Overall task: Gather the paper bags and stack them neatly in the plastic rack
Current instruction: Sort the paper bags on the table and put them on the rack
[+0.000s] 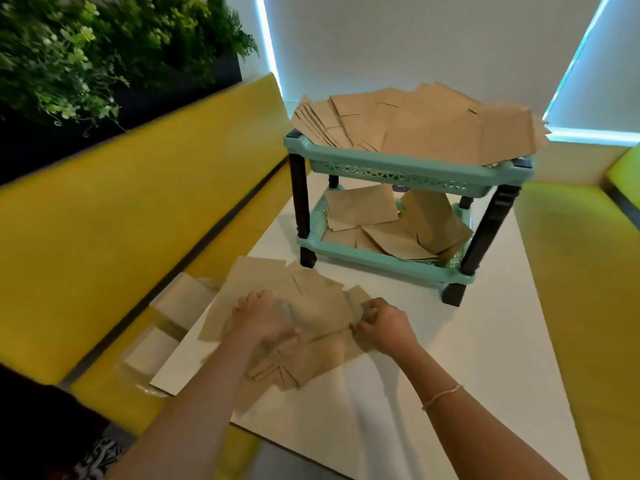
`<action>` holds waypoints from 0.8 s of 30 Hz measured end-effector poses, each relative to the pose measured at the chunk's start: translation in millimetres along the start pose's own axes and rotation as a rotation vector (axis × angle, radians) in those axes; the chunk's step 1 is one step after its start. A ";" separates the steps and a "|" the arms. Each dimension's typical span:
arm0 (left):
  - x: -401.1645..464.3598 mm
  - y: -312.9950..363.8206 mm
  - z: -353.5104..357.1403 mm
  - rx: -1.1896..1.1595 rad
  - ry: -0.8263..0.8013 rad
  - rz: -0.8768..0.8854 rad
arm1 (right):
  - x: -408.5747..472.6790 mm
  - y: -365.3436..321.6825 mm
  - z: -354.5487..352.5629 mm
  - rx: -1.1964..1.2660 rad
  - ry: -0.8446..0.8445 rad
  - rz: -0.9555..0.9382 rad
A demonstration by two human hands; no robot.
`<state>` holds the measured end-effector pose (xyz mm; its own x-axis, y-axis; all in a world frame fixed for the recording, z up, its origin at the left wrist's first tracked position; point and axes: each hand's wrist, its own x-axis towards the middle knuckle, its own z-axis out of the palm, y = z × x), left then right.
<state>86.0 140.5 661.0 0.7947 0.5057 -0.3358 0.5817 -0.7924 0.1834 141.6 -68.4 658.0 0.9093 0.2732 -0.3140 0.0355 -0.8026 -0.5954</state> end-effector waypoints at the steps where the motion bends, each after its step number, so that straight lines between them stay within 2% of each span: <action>1: 2.5 -0.8 -0.3 0.012 -0.026 0.015 | 4.1 -5.2 3.7 0.006 -0.009 0.010; 6: 5.3 1.0 -1.2 -0.119 -0.043 0.206 | 16.6 -23.3 13.5 0.053 -0.014 0.074; 11: 4.2 2.9 0.3 -0.216 -0.223 0.389 | 18.5 -17.7 2.3 0.065 -0.103 0.110; 13: 4.2 4.0 0.3 -0.329 -0.261 0.390 | 16.3 -12.1 -5.7 0.097 -0.116 0.087; 14: 4.8 5.2 -1.3 -0.358 -0.216 0.371 | 15.7 -8.3 -10.3 0.117 -0.112 0.078; 17: 16.7 1.5 -5.7 -0.289 0.073 0.276 | 12.0 4.5 -29.7 0.153 -0.094 0.093; 18: 23.7 -1.0 -6.0 -0.214 0.111 0.244 | 10.8 8.9 -36.5 0.148 -0.098 0.100; 21: 40.9 -4.8 -6.0 0.043 0.065 0.182 | 5.2 19.6 -54.1 0.145 -0.111 0.110; 24: 47.9 -2.5 -3.3 0.085 0.040 0.143 | -1.0 28.3 -65.4 0.183 -0.090 0.106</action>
<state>123.2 167.8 647.5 0.8755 0.3975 -0.2748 0.4468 -0.8825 0.1468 168.8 -126.0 689.8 0.8629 0.2457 -0.4416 -0.1410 -0.7221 -0.6772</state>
